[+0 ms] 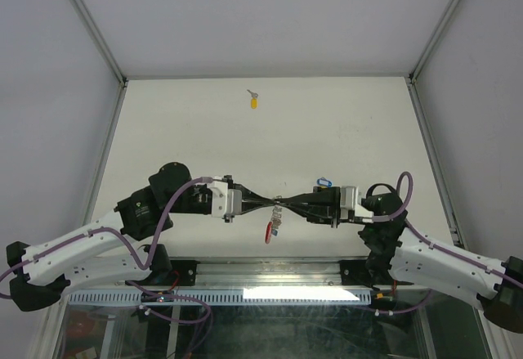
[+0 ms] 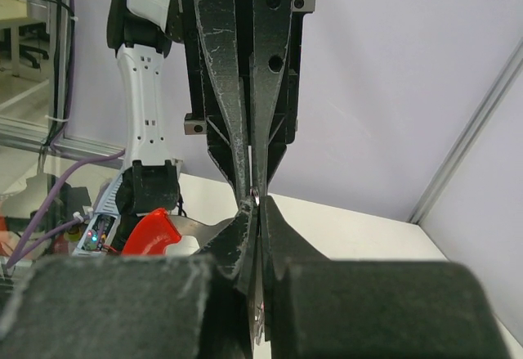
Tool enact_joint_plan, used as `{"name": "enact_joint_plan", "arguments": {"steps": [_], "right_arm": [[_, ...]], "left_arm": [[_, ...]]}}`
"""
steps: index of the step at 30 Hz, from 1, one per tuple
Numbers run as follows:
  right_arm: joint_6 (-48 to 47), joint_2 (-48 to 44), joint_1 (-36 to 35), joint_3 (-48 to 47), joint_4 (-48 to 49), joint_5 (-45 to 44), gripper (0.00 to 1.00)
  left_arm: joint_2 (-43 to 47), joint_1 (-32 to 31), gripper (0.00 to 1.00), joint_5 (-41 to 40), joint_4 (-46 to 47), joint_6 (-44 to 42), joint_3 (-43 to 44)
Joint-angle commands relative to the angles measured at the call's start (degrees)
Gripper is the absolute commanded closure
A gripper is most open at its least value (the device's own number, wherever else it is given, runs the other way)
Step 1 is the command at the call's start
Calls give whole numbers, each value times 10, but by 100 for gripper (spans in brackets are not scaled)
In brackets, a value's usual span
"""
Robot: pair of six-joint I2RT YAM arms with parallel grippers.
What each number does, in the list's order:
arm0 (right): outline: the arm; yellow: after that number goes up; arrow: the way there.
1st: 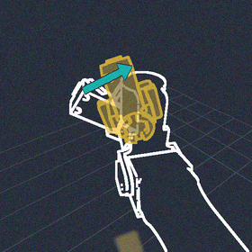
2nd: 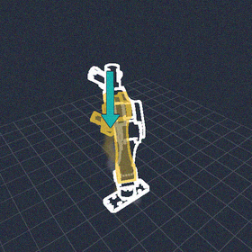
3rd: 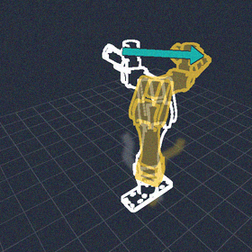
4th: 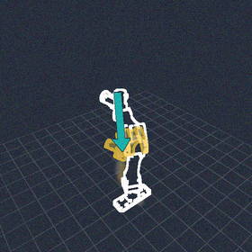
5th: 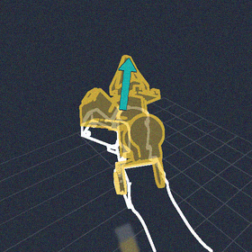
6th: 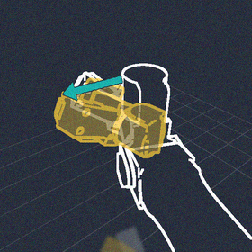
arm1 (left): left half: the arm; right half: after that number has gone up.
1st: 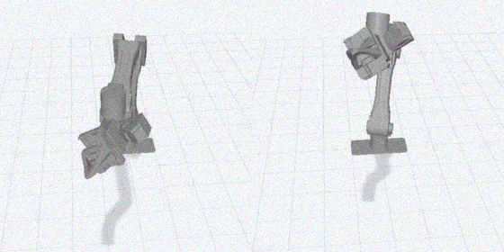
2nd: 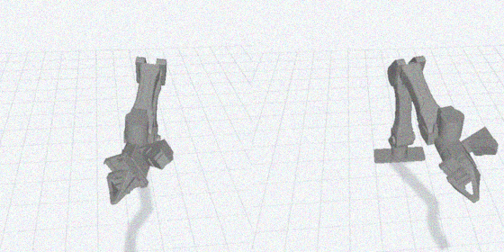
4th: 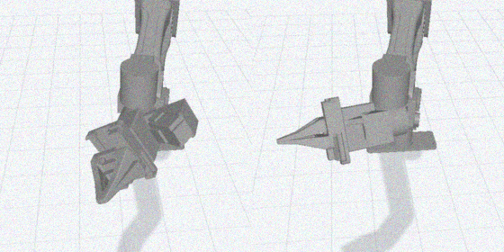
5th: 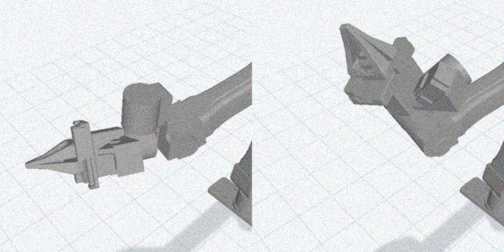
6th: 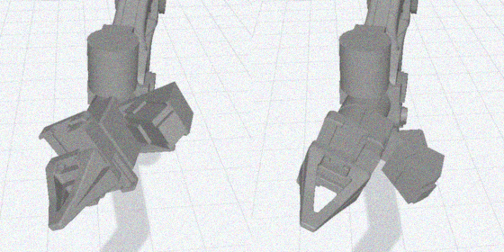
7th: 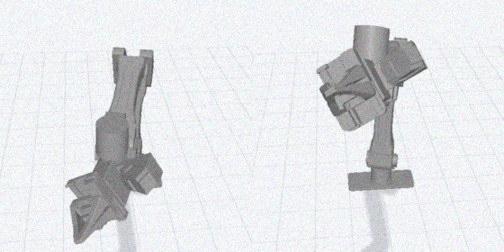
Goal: Put the keys on the keyring
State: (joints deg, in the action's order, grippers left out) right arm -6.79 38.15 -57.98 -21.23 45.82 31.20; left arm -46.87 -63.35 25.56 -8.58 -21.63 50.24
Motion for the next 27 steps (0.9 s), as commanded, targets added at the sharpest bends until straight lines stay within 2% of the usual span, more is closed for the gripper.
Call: {"name": "enact_joint_plan", "arguments": {"steps": [1, 9, 16, 20, 27], "right_arm": [[-34, -16, -4, -55, -66, 15, 100], [-67, -46, -4, -74, -173, 2, 100], [-91, -55, -4, -98, -252, -1, 96], [-100, -55, -4, -108, -278, -1, 92], [-102, -54, -4, -114, -293, -4, 92]], "left_arm": [[-8, -1, 100, -29, 7, -3, 19], [-6, -1, 100, -44, 3, -9, 21], [-8, -1, 100, -45, -9, -11, 28], [-9, -1, 100, -45, -13, -12, 31], [-19, -1, 100, -45, -25, -17, 39]]}}
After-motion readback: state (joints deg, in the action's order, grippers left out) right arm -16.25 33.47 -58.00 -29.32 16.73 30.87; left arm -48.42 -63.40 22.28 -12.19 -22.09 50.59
